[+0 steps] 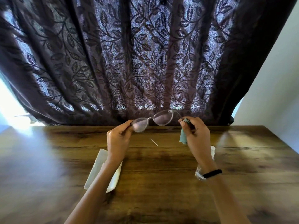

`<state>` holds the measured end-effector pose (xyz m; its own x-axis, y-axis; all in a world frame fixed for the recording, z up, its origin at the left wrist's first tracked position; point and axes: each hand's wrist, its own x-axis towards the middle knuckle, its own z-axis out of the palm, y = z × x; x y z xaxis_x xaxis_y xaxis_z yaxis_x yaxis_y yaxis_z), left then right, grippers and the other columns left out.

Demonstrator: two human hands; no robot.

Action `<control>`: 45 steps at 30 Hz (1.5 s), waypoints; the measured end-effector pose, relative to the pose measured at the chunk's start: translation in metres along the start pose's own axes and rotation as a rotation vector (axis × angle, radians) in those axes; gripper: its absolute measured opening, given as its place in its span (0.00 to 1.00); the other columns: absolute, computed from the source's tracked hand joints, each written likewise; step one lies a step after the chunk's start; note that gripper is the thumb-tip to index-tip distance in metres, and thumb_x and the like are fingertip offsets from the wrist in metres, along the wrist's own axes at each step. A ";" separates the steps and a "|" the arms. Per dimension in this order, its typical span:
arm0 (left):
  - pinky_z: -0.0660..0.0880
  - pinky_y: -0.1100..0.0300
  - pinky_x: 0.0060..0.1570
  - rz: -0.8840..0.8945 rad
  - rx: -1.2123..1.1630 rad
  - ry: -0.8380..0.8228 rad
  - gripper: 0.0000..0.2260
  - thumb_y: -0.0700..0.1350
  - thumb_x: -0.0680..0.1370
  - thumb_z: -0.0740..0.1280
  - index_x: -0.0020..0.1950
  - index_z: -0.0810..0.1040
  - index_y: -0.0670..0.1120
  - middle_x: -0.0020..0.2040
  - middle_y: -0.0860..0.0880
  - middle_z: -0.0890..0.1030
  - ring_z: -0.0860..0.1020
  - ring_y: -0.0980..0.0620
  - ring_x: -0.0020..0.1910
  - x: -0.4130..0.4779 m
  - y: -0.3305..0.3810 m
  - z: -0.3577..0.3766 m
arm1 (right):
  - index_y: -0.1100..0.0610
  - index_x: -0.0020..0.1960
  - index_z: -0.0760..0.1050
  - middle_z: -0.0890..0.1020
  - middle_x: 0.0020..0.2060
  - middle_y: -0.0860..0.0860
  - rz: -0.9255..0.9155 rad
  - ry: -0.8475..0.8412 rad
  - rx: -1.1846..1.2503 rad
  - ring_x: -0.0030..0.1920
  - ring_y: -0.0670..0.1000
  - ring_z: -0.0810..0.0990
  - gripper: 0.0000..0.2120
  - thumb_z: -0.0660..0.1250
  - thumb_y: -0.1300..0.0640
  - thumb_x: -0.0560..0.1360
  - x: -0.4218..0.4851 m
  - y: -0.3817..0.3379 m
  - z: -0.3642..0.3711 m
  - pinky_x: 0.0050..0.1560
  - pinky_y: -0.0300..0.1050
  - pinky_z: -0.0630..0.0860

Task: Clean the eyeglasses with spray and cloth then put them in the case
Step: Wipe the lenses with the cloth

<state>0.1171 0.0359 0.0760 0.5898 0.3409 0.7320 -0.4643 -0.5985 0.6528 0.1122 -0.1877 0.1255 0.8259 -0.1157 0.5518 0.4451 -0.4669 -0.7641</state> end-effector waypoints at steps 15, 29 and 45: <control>0.74 0.68 0.44 0.120 0.178 -0.266 0.07 0.46 0.74 0.70 0.50 0.84 0.48 0.45 0.52 0.84 0.81 0.58 0.42 0.057 0.079 -0.034 | 0.63 0.50 0.78 0.76 0.42 0.55 -0.283 -0.006 -0.445 0.40 0.53 0.75 0.06 0.65 0.64 0.75 -0.005 -0.020 0.001 0.36 0.40 0.69; 0.70 0.59 0.42 0.230 0.482 -0.762 0.09 0.52 0.70 0.72 0.47 0.83 0.50 0.43 0.51 0.79 0.77 0.50 0.47 0.048 0.102 0.002 | 0.62 0.47 0.79 0.76 0.41 0.56 -0.394 -0.052 -0.555 0.40 0.55 0.75 0.08 0.71 0.68 0.69 -0.016 -0.030 0.009 0.31 0.41 0.73; 0.70 0.67 0.39 0.023 0.342 -0.398 0.06 0.49 0.66 0.76 0.42 0.85 0.51 0.37 0.50 0.85 0.81 0.53 0.38 0.033 0.068 -0.007 | 0.57 0.57 0.72 0.79 0.45 0.48 -0.214 0.024 0.003 0.44 0.43 0.78 0.15 0.70 0.60 0.72 -0.023 -0.030 0.013 0.45 0.33 0.74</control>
<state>0.1007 0.0114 0.1456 0.8185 0.0629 0.5710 -0.2769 -0.8277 0.4881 0.0841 -0.1596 0.1317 0.7042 -0.0352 0.7091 0.6103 -0.4803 -0.6300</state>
